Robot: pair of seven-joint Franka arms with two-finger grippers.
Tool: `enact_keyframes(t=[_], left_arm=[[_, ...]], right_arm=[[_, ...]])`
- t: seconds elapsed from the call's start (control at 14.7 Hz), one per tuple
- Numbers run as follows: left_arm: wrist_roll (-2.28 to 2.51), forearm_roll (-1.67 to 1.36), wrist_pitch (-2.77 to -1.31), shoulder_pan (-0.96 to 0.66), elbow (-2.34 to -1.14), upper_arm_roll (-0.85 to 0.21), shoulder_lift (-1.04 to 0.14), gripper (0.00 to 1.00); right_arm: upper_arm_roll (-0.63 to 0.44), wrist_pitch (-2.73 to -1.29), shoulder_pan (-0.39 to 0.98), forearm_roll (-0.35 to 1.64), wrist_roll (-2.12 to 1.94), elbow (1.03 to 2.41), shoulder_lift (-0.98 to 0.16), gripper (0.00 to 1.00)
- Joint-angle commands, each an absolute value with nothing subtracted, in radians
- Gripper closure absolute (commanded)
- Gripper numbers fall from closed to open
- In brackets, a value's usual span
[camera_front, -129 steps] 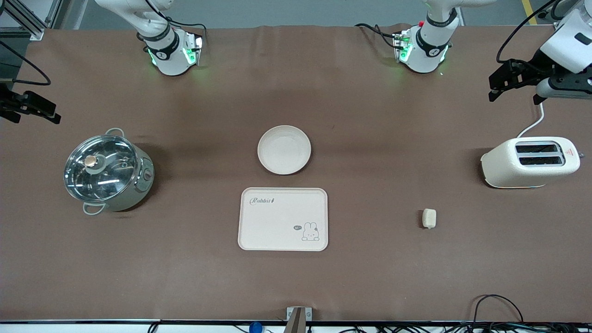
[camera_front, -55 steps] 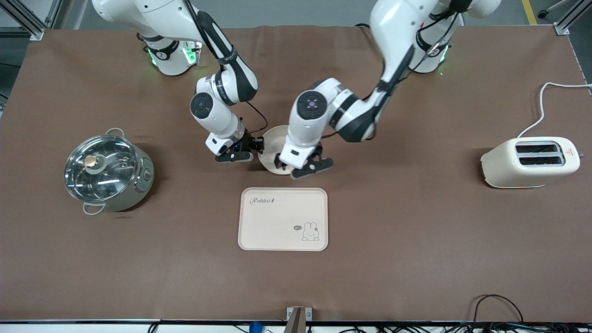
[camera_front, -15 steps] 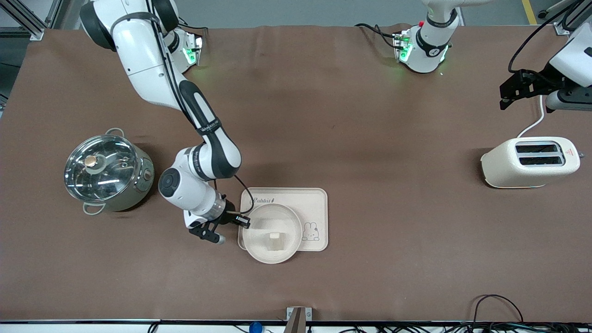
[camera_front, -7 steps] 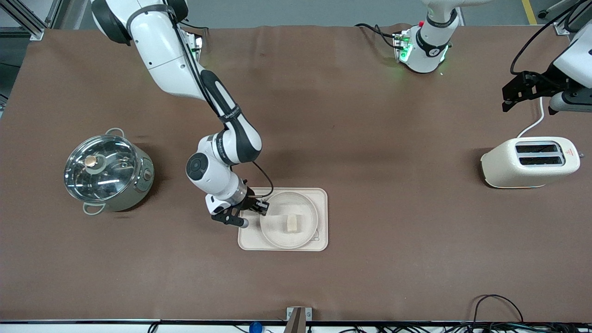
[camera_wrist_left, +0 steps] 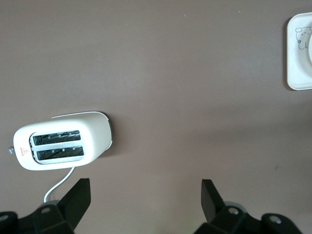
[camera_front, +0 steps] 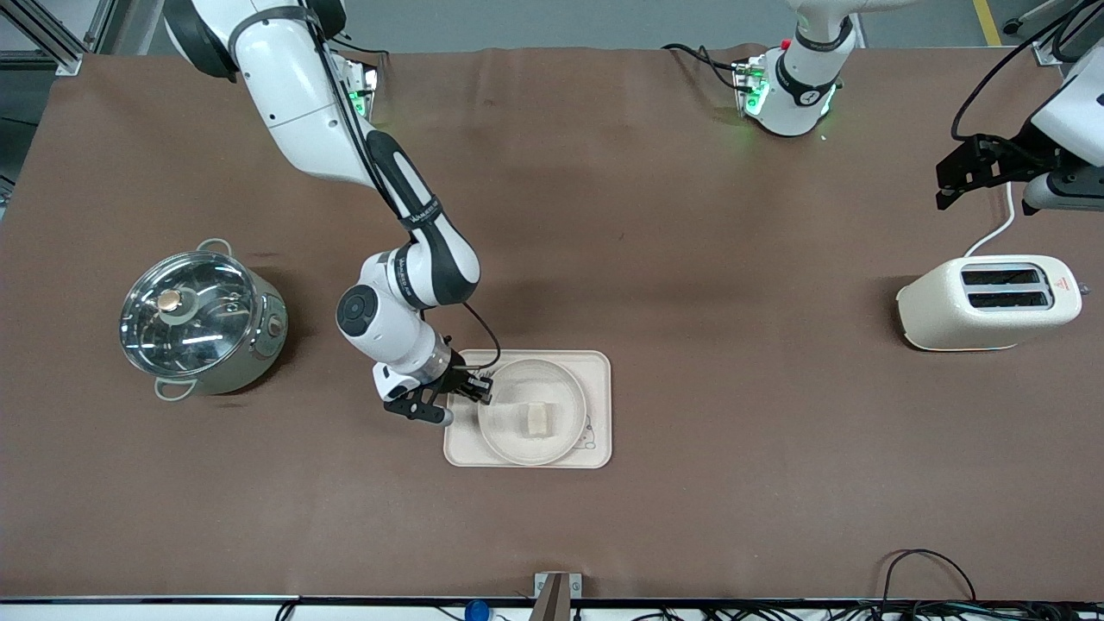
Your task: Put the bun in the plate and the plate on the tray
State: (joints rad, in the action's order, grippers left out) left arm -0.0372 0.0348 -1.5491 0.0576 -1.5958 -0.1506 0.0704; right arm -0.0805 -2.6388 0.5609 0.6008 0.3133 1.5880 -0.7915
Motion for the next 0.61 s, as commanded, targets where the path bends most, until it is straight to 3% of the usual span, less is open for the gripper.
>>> enact_keyframes(t=[0.0,0.27,0.55], left_arm=[[-0.041,0.035,-1.542,0.068,-1.575,-0.16,0.06,0.0],[-0.038,0.029,-1.537,0.063,-1.575,-0.161,0.058,0.0],[-0.035,0.023,-1.537,0.055,-1.574,-0.163,0.057,0.0]], right_arm=[[-0.072,-2.626,0.542,0.588,0.359,1.638,-0.712,0.0],[-0.118,-2.304,0.462,0.56,0.35,1.637,-0.565,0.0],[-0.245,-1.878,0.439,0.164,0.345,1.624,-0.303,0.0]])
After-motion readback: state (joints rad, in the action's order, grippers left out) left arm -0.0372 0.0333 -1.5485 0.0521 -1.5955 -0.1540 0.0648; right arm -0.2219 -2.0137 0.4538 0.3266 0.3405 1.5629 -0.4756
